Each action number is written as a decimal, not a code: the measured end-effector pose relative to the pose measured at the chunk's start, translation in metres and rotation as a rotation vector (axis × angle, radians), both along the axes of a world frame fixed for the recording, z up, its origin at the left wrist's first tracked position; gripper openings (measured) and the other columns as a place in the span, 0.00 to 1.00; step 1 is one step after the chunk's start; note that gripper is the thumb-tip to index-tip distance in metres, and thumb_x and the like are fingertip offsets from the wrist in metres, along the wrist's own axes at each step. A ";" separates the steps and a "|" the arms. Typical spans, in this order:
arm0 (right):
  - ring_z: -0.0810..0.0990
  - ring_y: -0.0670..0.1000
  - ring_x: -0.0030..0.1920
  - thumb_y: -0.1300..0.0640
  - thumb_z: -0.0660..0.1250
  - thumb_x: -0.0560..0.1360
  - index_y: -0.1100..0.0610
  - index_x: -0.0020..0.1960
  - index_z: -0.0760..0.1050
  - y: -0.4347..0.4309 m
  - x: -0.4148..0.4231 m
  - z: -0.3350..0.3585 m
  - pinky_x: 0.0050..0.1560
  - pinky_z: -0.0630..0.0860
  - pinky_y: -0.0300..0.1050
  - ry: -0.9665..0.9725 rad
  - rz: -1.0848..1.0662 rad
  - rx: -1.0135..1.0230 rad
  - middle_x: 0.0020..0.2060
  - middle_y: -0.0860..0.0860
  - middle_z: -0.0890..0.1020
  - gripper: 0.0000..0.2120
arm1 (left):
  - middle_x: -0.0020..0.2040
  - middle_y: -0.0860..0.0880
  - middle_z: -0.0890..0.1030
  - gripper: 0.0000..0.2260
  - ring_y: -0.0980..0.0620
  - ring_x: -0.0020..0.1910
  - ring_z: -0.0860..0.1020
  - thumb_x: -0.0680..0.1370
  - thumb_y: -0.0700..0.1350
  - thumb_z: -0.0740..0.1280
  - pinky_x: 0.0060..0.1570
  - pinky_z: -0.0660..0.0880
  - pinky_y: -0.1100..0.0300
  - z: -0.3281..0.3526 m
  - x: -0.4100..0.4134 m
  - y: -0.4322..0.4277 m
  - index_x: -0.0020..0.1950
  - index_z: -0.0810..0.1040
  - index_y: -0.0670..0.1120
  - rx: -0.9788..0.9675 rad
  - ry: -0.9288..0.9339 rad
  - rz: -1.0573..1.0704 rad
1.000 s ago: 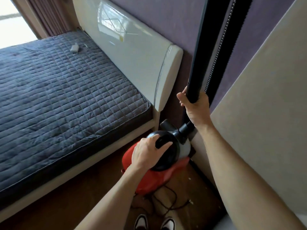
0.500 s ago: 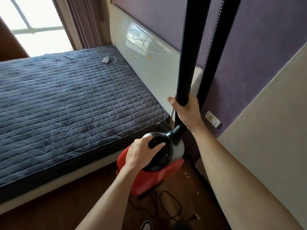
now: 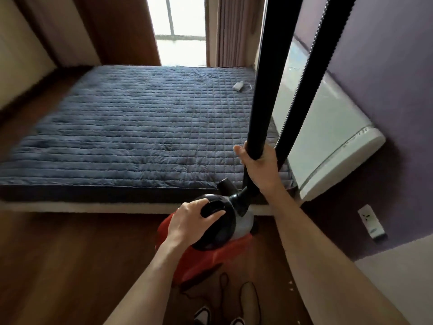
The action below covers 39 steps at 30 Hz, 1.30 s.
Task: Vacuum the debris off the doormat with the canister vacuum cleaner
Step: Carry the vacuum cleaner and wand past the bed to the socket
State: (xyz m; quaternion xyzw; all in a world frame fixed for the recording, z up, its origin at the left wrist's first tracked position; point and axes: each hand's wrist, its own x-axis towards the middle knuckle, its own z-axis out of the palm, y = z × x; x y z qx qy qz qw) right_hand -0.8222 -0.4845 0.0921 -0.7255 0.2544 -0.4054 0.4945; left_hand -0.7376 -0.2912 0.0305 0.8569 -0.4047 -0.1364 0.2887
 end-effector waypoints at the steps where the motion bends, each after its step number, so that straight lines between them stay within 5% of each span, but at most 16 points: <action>1: 0.73 0.52 0.31 0.56 0.74 0.76 0.70 0.39 0.71 0.004 0.011 0.000 0.37 0.73 0.50 -0.002 0.040 -0.004 0.29 0.58 0.74 0.20 | 0.40 0.56 0.84 0.19 0.56 0.41 0.82 0.72 0.67 0.68 0.43 0.78 0.57 0.001 0.002 0.009 0.47 0.82 0.53 -0.004 -0.006 0.037; 6: 0.72 0.63 0.30 0.53 0.74 0.75 0.72 0.37 0.70 0.043 0.068 0.003 0.34 0.72 0.55 -0.027 0.255 -0.045 0.30 0.67 0.75 0.24 | 0.39 0.57 0.83 0.23 0.57 0.41 0.81 0.70 0.71 0.64 0.44 0.79 0.54 0.003 0.017 0.061 0.43 0.80 0.53 -0.047 -0.002 0.233; 14: 0.70 0.52 0.30 0.58 0.75 0.75 0.71 0.38 0.70 0.143 0.166 0.004 0.34 0.71 0.54 -0.029 0.534 -0.028 0.28 0.58 0.73 0.20 | 0.32 0.58 0.79 0.14 0.55 0.37 0.81 0.69 0.73 0.64 0.41 0.79 0.53 0.001 0.060 0.164 0.38 0.75 0.64 -0.069 -0.041 0.489; 20: 0.74 0.48 0.31 0.55 0.76 0.74 0.66 0.38 0.73 0.222 0.239 0.000 0.36 0.74 0.50 0.035 0.659 0.006 0.29 0.59 0.76 0.18 | 0.34 0.55 0.81 0.28 0.56 0.36 0.81 0.69 0.76 0.61 0.39 0.78 0.52 -0.011 0.110 0.240 0.42 0.79 0.51 -0.083 -0.040 0.608; 25: 0.72 0.52 0.32 0.44 0.75 0.70 0.68 0.39 0.73 0.299 0.312 -0.008 0.36 0.72 0.51 0.081 0.749 0.025 0.29 0.60 0.75 0.26 | 0.34 0.54 0.82 0.29 0.54 0.37 0.81 0.68 0.77 0.60 0.40 0.78 0.51 -0.022 0.165 0.311 0.42 0.79 0.51 -0.085 -0.006 0.703; 29: 0.73 0.50 0.31 0.45 0.76 0.70 0.65 0.38 0.74 0.346 0.356 -0.017 0.36 0.72 0.49 0.117 0.801 0.043 0.28 0.56 0.75 0.24 | 0.35 0.56 0.81 0.27 0.56 0.38 0.81 0.70 0.75 0.60 0.40 0.79 0.52 -0.031 0.198 0.355 0.42 0.79 0.52 -0.060 -0.008 0.738; 33: 0.74 0.59 0.31 0.38 0.74 0.67 0.69 0.40 0.74 0.385 0.389 -0.016 0.37 0.75 0.54 0.120 0.843 0.028 0.33 0.69 0.77 0.32 | 0.34 0.55 0.80 0.29 0.56 0.36 0.80 0.70 0.76 0.58 0.39 0.79 0.52 -0.033 0.223 0.390 0.41 0.78 0.51 -0.009 -0.015 0.793; 36: 0.75 0.54 0.32 0.38 0.73 0.67 0.68 0.39 0.74 0.411 0.414 -0.013 0.37 0.75 0.53 0.144 0.872 0.009 0.33 0.67 0.78 0.30 | 0.37 0.55 0.82 0.31 0.56 0.39 0.81 0.70 0.77 0.56 0.40 0.80 0.52 -0.034 0.241 0.412 0.44 0.79 0.51 0.010 -0.038 0.832; 39: 0.74 0.54 0.31 0.39 0.73 0.69 0.67 0.38 0.73 0.434 0.440 -0.014 0.36 0.75 0.56 0.153 0.920 -0.021 0.33 0.67 0.78 0.29 | 0.37 0.56 0.82 0.23 0.54 0.40 0.82 0.72 0.72 0.60 0.39 0.80 0.54 -0.030 0.255 0.428 0.42 0.79 0.53 0.018 -0.041 0.868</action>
